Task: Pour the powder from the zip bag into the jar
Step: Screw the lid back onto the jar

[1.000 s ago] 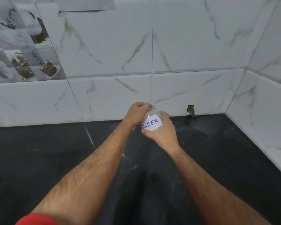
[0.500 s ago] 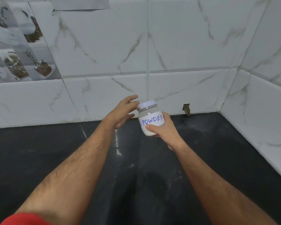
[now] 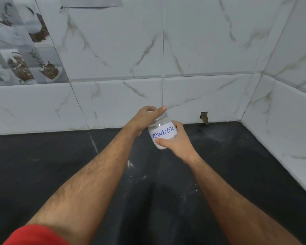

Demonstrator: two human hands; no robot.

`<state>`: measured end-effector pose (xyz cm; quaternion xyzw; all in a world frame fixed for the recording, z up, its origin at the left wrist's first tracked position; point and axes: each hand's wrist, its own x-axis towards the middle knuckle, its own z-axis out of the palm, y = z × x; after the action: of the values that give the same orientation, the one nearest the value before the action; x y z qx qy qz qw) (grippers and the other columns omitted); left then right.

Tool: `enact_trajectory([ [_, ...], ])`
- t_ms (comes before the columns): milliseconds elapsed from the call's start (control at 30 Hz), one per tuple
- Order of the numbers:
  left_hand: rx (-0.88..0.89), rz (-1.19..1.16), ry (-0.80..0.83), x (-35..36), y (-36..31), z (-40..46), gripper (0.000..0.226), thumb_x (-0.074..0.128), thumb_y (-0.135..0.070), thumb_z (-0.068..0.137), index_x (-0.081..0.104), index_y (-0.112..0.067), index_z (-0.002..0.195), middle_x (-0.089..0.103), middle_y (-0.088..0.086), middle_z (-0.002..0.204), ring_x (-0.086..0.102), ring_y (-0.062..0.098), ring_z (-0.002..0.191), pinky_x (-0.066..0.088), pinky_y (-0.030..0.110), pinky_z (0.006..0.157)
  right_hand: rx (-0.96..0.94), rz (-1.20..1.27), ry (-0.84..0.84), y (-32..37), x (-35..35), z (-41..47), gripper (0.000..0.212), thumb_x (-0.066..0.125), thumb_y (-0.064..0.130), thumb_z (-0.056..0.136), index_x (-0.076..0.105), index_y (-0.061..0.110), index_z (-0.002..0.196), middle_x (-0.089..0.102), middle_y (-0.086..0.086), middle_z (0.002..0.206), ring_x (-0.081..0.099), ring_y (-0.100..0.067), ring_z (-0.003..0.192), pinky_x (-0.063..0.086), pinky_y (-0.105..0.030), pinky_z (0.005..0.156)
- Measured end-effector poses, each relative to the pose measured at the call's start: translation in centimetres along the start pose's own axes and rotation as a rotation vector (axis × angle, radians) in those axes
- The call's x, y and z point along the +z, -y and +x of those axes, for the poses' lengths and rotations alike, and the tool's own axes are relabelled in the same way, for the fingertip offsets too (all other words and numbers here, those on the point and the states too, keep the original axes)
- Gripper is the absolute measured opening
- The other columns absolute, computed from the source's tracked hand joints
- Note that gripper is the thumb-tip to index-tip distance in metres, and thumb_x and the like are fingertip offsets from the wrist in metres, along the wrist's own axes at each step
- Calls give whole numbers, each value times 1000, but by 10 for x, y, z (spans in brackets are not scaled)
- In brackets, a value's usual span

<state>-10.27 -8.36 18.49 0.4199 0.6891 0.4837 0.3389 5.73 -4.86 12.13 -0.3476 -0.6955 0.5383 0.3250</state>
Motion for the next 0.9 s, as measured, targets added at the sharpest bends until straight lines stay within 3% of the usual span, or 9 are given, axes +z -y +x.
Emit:
enact_trajectory([
  [133,-33,-79,-14,-11,18,1,109,80,-79,53,56,-8,133,67,12,129,67,22,112,48,44,106,2,54,-50,-6,0,1,83,90,20,68,41,23,135,61,9,115,65,-11,104,56,-24,82],
  [233,-63,-133,-40,-15,19,-8,79,81,-54,75,51,-15,137,68,8,126,66,22,114,43,36,98,9,30,-85,-8,-3,2,83,91,22,67,41,24,133,60,9,115,64,-10,103,55,-23,80],
  [333,-92,-210,4,-15,17,-5,54,73,-38,88,52,-17,133,73,0,107,68,18,101,40,38,99,4,-19,-118,-6,-5,0,85,92,26,65,41,26,133,62,8,115,64,-8,101,51,-15,72],
  [400,-87,-205,37,-8,5,-5,50,72,-55,82,58,-19,114,68,-2,93,64,18,86,42,41,96,-26,-79,-117,-2,-1,-2,88,92,32,61,40,30,131,62,8,116,64,-7,101,52,-14,70],
  [467,-78,-122,35,2,-5,-3,78,69,-83,58,58,-20,102,63,0,94,60,20,87,46,39,94,-56,-133,-117,0,5,-4,89,90,39,56,40,33,129,61,8,118,64,-7,102,57,-24,78],
  [533,-93,-19,-6,9,-11,0,100,63,-92,47,60,-15,110,65,-2,108,63,21,97,50,35,95,-73,-168,-119,4,10,-6,85,89,41,56,39,37,125,60,10,118,63,-6,102,57,-29,83],
  [700,-52,-9,-51,12,-13,4,61,78,-52,78,63,-4,114,71,0,97,64,14,82,53,33,80,1,-65,-57,8,7,-5,89,90,34,61,40,27,134,63,9,114,65,-9,103,57,-24,80],
  [833,-8,-128,35,8,-17,0,44,81,-28,80,62,-8,114,74,4,96,68,15,82,55,31,78,94,290,96,7,1,-4,74,84,23,66,50,12,130,68,-11,117,71,-29,104,63,-46,78],
  [900,-4,-198,124,4,-18,-3,46,80,-25,79,62,-11,119,74,3,94,70,16,83,56,29,79,140,507,211,4,-2,-6,68,79,26,72,51,6,131,69,-16,115,71,-32,97,63,-48,74],
])
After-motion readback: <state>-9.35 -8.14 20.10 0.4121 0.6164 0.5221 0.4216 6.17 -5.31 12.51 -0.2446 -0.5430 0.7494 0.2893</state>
